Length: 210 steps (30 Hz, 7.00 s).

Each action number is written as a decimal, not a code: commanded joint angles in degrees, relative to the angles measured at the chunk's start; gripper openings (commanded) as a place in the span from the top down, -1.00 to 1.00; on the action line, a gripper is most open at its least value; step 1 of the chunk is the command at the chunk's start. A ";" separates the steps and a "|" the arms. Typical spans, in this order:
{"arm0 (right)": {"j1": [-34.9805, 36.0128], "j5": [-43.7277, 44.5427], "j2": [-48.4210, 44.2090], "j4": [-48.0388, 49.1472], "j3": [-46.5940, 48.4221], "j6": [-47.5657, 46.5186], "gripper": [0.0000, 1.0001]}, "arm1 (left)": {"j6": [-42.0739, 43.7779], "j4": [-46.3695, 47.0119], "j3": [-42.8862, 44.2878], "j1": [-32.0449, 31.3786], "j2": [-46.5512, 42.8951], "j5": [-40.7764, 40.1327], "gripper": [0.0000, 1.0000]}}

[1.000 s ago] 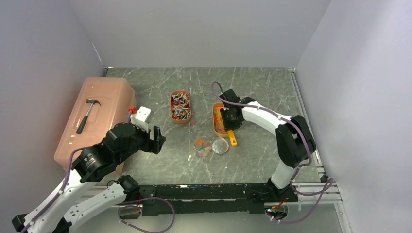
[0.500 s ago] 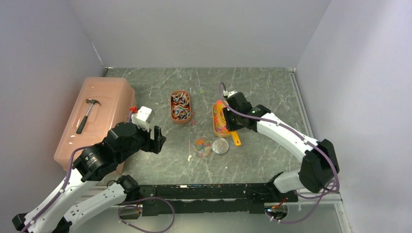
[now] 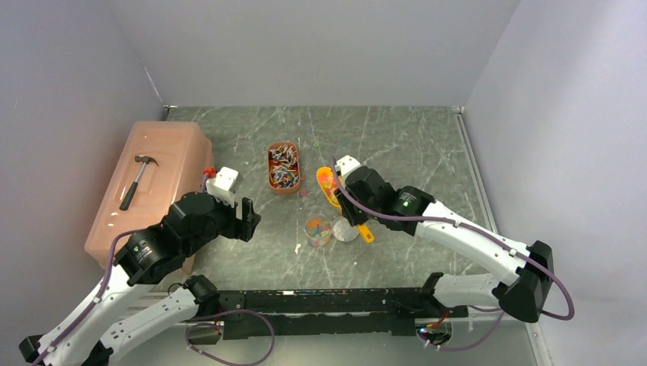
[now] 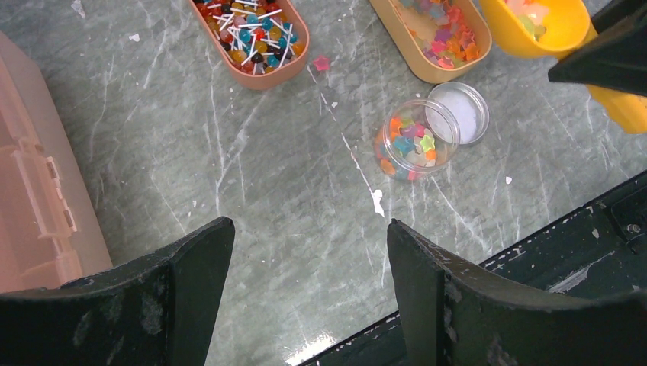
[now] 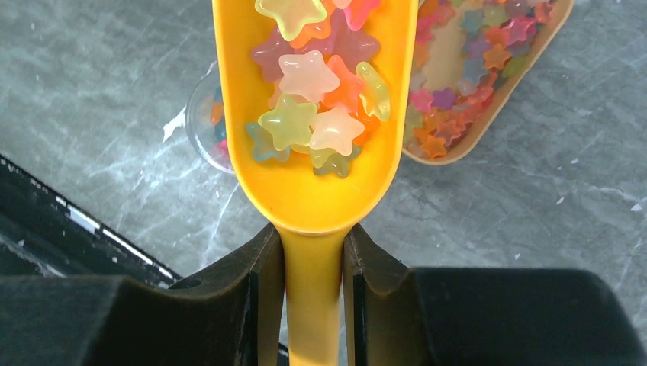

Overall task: Pack the candies
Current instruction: Place the fake candies in the packing bottle, then adjust the spatula.

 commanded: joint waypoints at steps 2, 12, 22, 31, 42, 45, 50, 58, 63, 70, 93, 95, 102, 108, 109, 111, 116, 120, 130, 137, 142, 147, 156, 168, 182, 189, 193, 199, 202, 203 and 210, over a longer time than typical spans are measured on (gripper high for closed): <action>5.26 2.70 -2.19 -2.77 1.09 1.69 1.00 | -0.48 1.41 0.04 0.05 -0.89 -0.68 -0.57; 11.37 0.10 -1.06 -11.25 3.10 7.47 1.00 | -0.28 1.51 0.03 0.07 -1.17 -0.28 -0.57; 14.03 -4.61 4.06 -18.97 4.71 10.24 1.00 | -0.36 1.76 0.04 0.07 -2.39 -0.16 -0.57; 13.86 -8.40 9.69 -24.78 8.69 12.83 1.00 | -0.23 1.73 0.04 0.04 -3.06 0.07 -0.57; 11.94 -11.75 16.22 -31.12 14.24 13.83 1.00 | -0.27 1.50 0.21 0.11 -3.95 -0.11 -0.57; 11.05 -12.74 17.58 -32.37 15.03 13.58 1.00 | -0.20 1.46 0.21 0.06 -4.37 -0.05 -0.57; 9.52 -14.19 20.37 -34.66 17.08 12.87 1.00 | -0.20 1.65 0.12 0.09 -5.06 0.21 -0.57; 6.42 -18.15 23.72 -38.06 20.19 11.22 1.00 | -0.15 1.63 0.21 0.04 -5.58 0.25 -0.58; 4.53 -20.66 25.53 -40.65 22.21 10.46 1.00 | -0.11 1.54 0.21 0.11 -5.93 0.31 -0.58; 2.96 -25.41 27.53 -43.36 24.96 8.87 1.00 | -0.11 1.54 0.21 0.09 -6.58 0.39 -0.58; -4.21 -38.80 31.78 -47.13 28.50 8.28 1.00 | -0.54 1.12 0.30 0.08 -8.84 -0.63 -0.59; -4.83 -39.96 32.20 -46.91 28.47 8.00 1.00 | -0.49 1.20 0.30 0.13 -8.87 -0.51 -0.60; -8.10 -47.92 31.64 -44.13 24.65 8.30 1.00 | -0.49 1.08 0.30 0.11 -8.63 -0.37 -0.60; -11.41 -53.95 30.48 -40.28 20.72 9.63 1.00 | -0.49 1.12 0.30 0.14 -8.88 -0.62 -0.60; -11.71 -54.30 30.41 -39.97 20.44 9.66 1.00 | -0.52 1.12 0.27 0.13 -8.84 -0.61 -0.60; -12.09 -54.49 30.39 -39.81 20.45 9.11 1.00 | -0.46 1.12 0.29 0.16 -8.75 -0.68 -0.60; -13.00 -53.85 29.60 -39.01 18.86 8.73 1.00 | -0.53 1.04 0.30 0.13 -8.39 -0.83 -0.60; -13.11 -54.26 27.87 -35.63 15.63 9.92 1.00 | -0.52 1.03 0.21 0.16 -8.31 -0.92 -0.60; -12.99 -47.91 21.72 -30.58 15.23 9.50 1.00 | 0.01 1.77 -0.04 0.19 -6.54 0.58 -0.61; -11.97 -41.13 16.53 -25.57 11.28 8.08 1.00 | 0.03 2.49 -0.38 0.13 -4.94 2.16 -0.62; -7.93 -33.57 12.47 -21.18 8.73 7.11 1.00 | -0.85 3.78 -0.24 0.14 -2.16 3.60 -0.63; -0.63 -19.98 8.48 -17.38 6.98 7.07 1.00 | -2.77 5.20 0.54 0.15 1.03 5.57 -0.64; 9.71 -6.17 2.97 -5.88 1.02 2.52 1.00 | -7.57 5.02 1.44 0.15 4.59 8.23 -0.66; 19.25 4.29 -5.93 9.42 -8.48 -6.78 1.00 | -9.29 6.25 3.38 0.13 11.72 13.28 -0.66; 23.24 7.22 -11.16 15.55 -13.29 -11.77 1.00 | -9.49 6.31 6.91 0.18 19.54 17.69 -0.62; 24.11 8.45 -12.20 16.30 -14.93 -11.72 1.00 | -8.37 3.86 9.66 0.16 19.89 14.65 -0.63; 24.40 8.19 -14.17 18.07 -15.68 -13.37 1.00 | -8.83 4.28 9.49 0.17 21.10 15.85 -0.62; 24.43 7.24 -18.01 20.90 -17.29 -13.60 1.00 | -9.33 4.61 8.97 0.15 22.37 16.35 -0.61; 24.49 7.13 -20.17 22.28 -17.79 -13.57 1.00 | -9.48 4.93 8.66 0.14 22.61 16.31 -0.61; 24.46 7.15 -20.80 22.70 -17.92 -13.61 1.00 | -9.50 4.84 8.52 0.11 22.88 16.27 -0.61; 24.41 6.38 -26.37 25.49 -18.30 -13.12 1.00 | -9.68 5.13 8.47 0.15 23.43 16.08 -0.61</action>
